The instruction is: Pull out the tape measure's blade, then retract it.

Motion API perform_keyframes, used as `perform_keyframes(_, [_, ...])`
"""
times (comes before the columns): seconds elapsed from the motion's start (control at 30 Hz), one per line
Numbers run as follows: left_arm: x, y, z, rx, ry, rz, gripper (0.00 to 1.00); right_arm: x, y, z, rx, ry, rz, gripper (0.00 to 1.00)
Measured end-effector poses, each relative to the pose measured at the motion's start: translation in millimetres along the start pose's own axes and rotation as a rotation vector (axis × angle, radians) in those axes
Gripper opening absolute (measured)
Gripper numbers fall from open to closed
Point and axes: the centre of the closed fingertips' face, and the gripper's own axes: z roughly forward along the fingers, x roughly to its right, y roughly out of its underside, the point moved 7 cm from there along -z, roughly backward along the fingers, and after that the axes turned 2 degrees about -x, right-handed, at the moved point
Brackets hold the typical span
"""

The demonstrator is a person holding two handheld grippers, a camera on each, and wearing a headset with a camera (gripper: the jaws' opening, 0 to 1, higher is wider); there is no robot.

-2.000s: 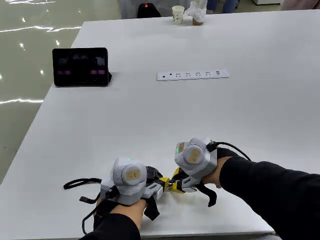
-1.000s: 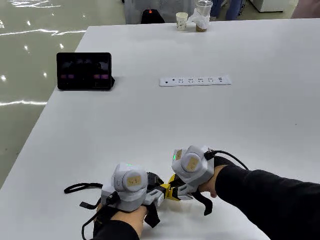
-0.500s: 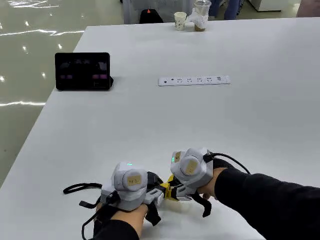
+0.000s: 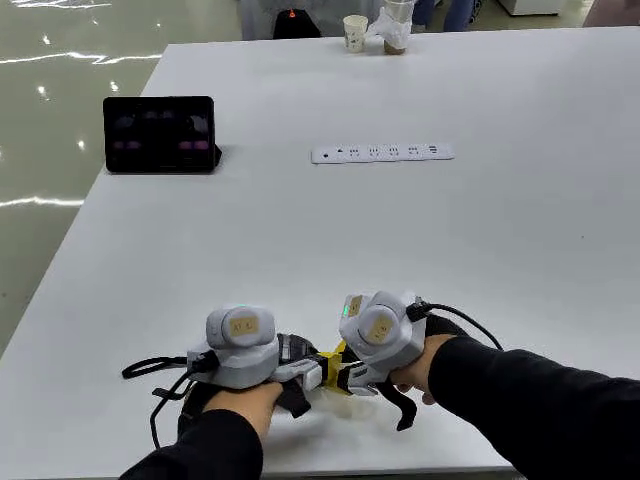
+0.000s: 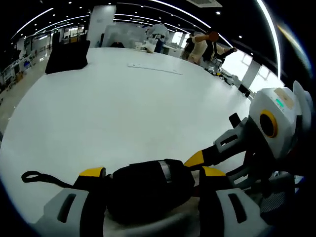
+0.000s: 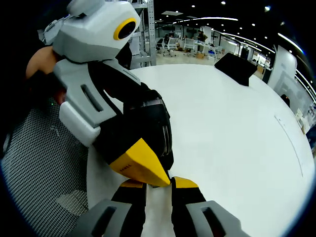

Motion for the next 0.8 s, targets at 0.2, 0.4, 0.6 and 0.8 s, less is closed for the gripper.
perform_keyframes(0.2, [-3.3, -6.3, -3.3, -0.006, 0.04, 0.007, 0.75, -0.6, 3.5, -9.3, 0.022, 0.01, 0.029, 0.17])
perform_keyframes(0.4, [-0.8, -3.5, -13.7, -0.044, 0.173, 0.034, 0.84, -2.2, 6.6, -30.0, 0.074, 0.041, 0.079, 0.22])
perform_keyframes(0.6, [-13.8, 6.0, -26.2, -0.054, 0.191, 0.13, 0.92, -1.3, 23.8, -47.9, 0.071, 0.072, 0.122, 0.26])
perform_keyframes(0.8, [-36.0, 0.5, -36.0, -0.03, 0.181, 0.171, 0.95, -0.2, 45.8, -62.3, 0.054, 0.094, 0.153, 0.3])
